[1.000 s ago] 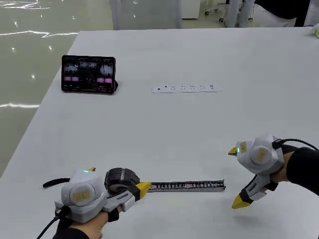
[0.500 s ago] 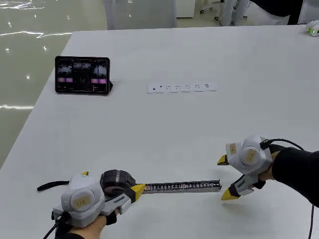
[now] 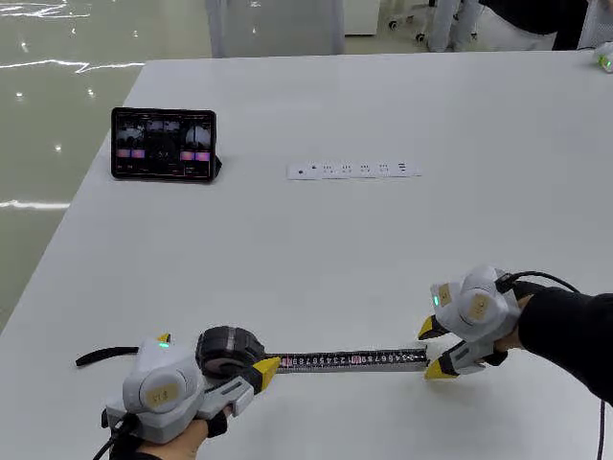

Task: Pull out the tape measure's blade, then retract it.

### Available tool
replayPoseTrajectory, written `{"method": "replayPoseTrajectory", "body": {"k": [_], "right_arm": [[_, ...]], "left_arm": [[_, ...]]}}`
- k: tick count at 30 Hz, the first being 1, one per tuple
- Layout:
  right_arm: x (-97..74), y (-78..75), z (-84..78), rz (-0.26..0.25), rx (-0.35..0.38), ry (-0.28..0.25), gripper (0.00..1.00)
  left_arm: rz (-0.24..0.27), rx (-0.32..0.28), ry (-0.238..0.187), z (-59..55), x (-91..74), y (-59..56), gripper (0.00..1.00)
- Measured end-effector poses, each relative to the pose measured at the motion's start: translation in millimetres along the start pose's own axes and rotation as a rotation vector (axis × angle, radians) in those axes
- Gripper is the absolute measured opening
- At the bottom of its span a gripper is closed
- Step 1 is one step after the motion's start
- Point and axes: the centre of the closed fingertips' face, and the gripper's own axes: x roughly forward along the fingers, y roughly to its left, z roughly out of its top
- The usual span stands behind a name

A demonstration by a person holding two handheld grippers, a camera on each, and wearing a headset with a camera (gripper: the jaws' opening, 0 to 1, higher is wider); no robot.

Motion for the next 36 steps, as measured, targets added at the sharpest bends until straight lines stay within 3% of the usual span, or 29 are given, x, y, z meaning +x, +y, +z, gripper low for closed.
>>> {"method": "replayPoseTrajectory", "body": {"k": [11, 26, 28, 36], "right_arm": [[4.1, 3.3, -3.4, 0.014, 0.006, 0.020, 0.16], [4.4, 0.1, 0.0, 0.017, 0.014, 0.061, 0.11], [4.0, -0.8, -0.3, 0.018, 0.063, 0.052, 0.11], [5.3, -1.1, -0.9, 0.009, 0.081, 0.088, 0.11]], "left_arm": [[0.008, -0.005, -0.001, -0.8, -0.1, 2.8, 0.99], [0.019, -0.023, -0.013, 0.9, -0.6, 7.5, 0.97], [0.023, -0.031, -0.011, 0.5, -0.5, 8.3, 0.95], [0.012, -0.035, 0.004, -1.7, 5.3, -0.8, 0.87]]}}
